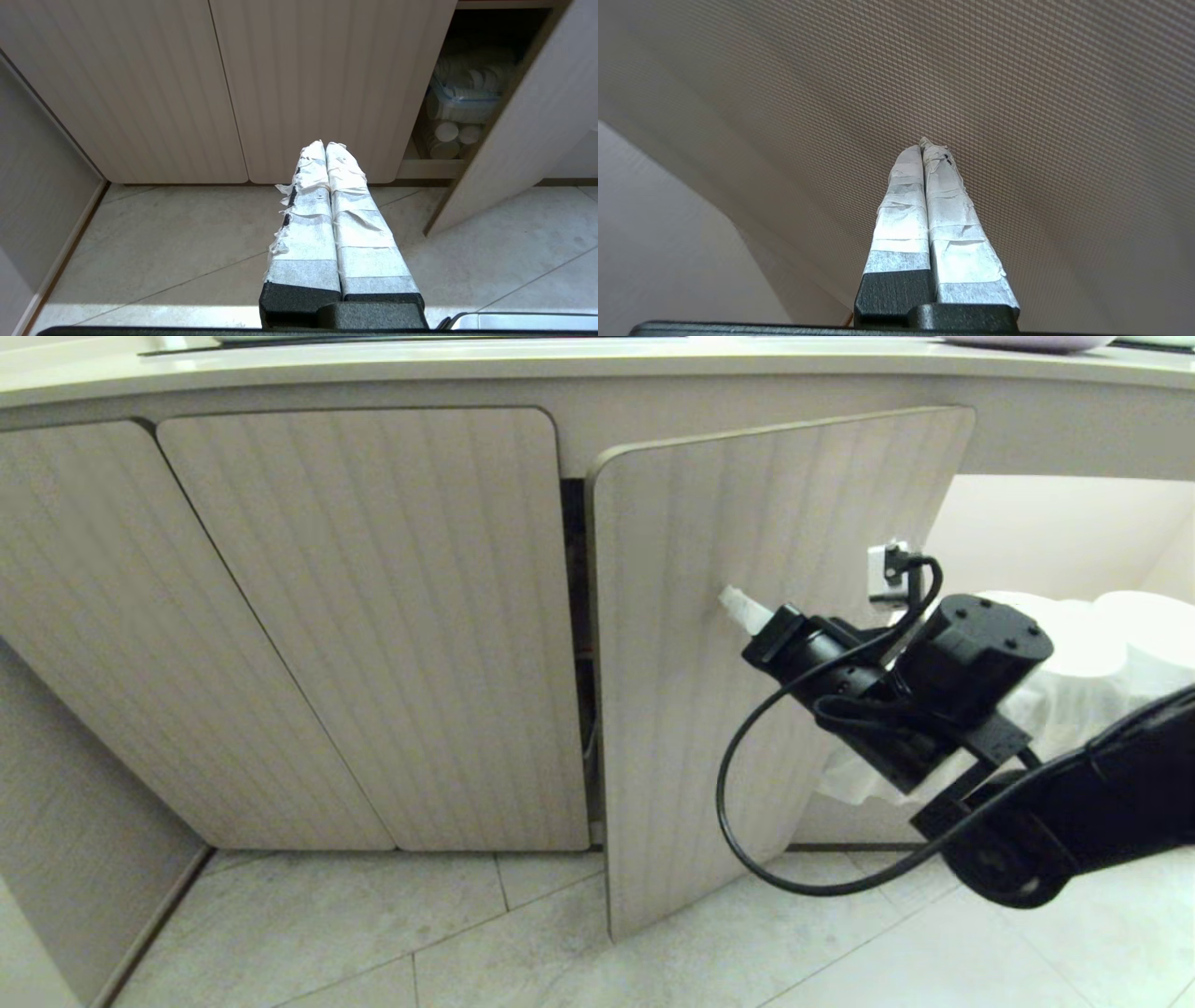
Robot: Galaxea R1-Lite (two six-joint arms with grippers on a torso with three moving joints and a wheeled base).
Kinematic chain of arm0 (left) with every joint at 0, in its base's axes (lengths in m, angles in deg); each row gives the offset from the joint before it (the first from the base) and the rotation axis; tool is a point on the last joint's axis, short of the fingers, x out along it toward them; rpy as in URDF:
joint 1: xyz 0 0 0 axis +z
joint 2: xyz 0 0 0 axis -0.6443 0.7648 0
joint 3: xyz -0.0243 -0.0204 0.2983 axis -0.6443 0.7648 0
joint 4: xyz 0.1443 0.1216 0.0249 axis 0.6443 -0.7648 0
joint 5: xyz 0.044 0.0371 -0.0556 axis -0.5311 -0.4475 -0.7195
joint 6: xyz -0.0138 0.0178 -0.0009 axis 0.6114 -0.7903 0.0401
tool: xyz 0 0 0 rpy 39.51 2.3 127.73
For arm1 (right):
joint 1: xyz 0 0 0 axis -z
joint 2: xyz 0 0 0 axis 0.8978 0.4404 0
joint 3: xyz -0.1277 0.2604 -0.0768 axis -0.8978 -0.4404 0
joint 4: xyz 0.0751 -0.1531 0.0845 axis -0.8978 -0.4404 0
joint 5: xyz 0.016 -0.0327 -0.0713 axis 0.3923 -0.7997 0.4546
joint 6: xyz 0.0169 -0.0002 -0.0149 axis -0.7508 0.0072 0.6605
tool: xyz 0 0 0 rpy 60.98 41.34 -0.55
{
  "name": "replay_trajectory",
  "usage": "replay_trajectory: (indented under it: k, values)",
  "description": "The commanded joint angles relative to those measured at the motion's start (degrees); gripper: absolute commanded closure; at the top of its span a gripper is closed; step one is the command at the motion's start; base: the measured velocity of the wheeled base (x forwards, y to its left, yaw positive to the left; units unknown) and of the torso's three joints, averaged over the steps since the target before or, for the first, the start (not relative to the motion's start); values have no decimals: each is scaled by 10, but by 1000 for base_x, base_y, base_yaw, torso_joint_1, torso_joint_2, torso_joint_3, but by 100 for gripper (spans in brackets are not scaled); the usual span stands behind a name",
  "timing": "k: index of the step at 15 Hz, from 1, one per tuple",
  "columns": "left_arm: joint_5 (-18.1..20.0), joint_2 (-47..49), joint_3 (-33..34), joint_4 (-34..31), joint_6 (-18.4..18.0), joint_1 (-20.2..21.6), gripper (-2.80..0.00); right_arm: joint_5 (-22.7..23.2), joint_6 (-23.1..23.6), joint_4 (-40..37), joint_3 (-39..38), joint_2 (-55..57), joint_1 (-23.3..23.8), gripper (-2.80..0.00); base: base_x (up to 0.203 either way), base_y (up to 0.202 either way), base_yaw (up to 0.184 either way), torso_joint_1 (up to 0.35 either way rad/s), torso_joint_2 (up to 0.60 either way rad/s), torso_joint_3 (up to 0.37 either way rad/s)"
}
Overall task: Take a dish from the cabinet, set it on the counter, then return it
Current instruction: Close the cabinet door
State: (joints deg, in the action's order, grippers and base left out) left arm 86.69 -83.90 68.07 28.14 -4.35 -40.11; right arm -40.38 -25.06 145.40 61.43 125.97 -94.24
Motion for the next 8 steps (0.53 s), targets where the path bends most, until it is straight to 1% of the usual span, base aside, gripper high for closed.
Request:
replay_trajectory:
  k: [1, 4, 6, 8]
  values:
    - [0, 0, 0, 0, 0, 0, 0, 0, 3, 14, 23, 32, 0, 0, 0, 0, 0, 0, 0, 0]
    - [0, 0, 0, 0, 0, 0, 0, -3, 17, 24, 63, 60, 1, 0, 0, 0, 0, 0, 0, 0]
    - [0, 0, 0, 0, 0, 0, 0, -16, 18, 27, 90, 76, 2, 0, 0, 0, 0, 0, 0, 0]
    - [0, 0, 0, 0, 0, 0, 0, -39, 31, 26, 125, 97, 3, 0, 0, 0, 0, 0, 0, 0]
